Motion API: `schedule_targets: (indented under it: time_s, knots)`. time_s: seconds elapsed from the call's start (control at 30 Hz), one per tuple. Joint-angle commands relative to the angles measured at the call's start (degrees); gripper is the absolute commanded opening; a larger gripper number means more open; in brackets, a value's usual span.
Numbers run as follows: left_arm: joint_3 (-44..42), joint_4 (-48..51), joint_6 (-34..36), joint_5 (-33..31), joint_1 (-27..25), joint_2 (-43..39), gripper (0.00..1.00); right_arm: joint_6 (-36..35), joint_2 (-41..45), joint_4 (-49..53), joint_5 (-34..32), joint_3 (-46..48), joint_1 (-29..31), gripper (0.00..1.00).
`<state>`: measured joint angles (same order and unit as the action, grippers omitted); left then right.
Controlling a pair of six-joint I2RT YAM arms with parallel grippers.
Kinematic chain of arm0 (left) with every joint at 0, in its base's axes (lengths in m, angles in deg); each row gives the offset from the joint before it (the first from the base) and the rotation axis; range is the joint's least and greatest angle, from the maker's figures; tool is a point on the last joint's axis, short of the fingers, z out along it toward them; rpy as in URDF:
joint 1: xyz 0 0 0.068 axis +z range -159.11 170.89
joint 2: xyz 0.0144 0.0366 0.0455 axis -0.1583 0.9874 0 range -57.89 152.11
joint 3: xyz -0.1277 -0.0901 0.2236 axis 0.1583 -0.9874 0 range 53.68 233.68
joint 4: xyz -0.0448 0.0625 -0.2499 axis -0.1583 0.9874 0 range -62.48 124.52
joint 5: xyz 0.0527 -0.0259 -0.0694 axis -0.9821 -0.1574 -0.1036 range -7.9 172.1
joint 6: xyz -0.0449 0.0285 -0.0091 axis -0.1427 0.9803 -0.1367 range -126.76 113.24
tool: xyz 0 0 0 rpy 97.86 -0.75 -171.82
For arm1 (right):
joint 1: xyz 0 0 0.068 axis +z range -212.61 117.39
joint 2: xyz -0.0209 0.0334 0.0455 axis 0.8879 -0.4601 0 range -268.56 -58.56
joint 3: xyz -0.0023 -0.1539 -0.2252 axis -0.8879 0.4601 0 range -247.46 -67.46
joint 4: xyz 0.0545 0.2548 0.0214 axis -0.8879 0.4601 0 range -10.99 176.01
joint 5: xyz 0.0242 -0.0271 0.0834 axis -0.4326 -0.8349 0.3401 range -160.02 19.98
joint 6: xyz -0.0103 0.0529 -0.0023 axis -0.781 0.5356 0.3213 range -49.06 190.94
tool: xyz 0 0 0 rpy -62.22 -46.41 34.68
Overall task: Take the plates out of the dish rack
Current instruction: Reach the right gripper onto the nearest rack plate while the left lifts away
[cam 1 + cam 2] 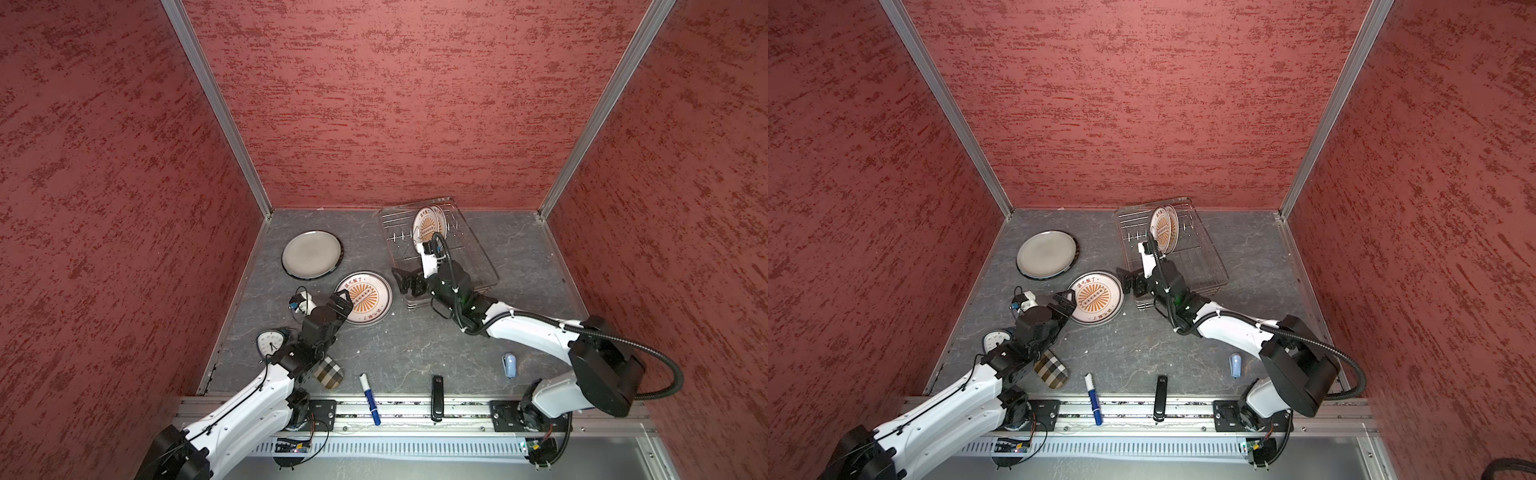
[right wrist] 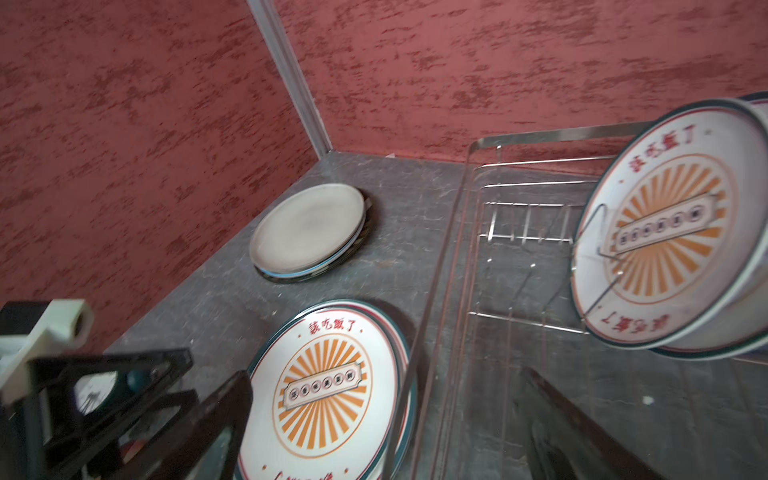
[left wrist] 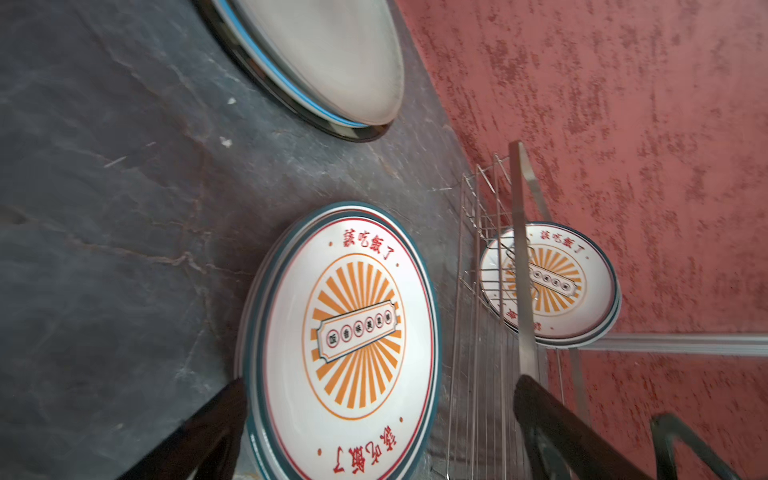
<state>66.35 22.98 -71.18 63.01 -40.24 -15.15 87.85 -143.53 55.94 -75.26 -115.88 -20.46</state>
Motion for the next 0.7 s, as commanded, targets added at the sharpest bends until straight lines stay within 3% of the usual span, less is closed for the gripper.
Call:
schedule_targets:
  time_s: [0.0, 0.13, 0.27, 0.5, 0.57, 0.67]
  knots:
    - [-2.4, -14.3, 10.3, 7.4, -0.7, -0.5, 0.99, 2.2, 1.1, 3.5, -0.4, -3.2, -4.7, 0.99]
    - [-4.9, -29.9, 15.8, 16.2, -0.9, 2.5, 0.99, 2.7, -0.8, 6.5, 1.0, -6.7, -10.5, 0.97]
    - [-2.4, -33.9, 19.7, 22.5, -1.6, 7.5, 0.99, 2.8, -4.5, 9.3, 1.9, -11.6, -14.8, 0.91]
    - [0.4, -44.5, 21.6, 32.2, -2.0, 18.3, 1.0, 0.0, -12.8, 17.7, -1.6, -23.4, -16.5, 0.64]
    - [0.7, -47.1, 21.2, 33.1, -2.1, 20.9, 0.99, -1.0, -15.1, 20.4, -3.5, -26.4, -16.5, 0.6]
    - [1.0, -46.7, 21.9, 28.3, -3.0, 22.0, 0.99, -2.1, -17.9, 23.6, -6.2, -30.3, -16.5, 0.54]
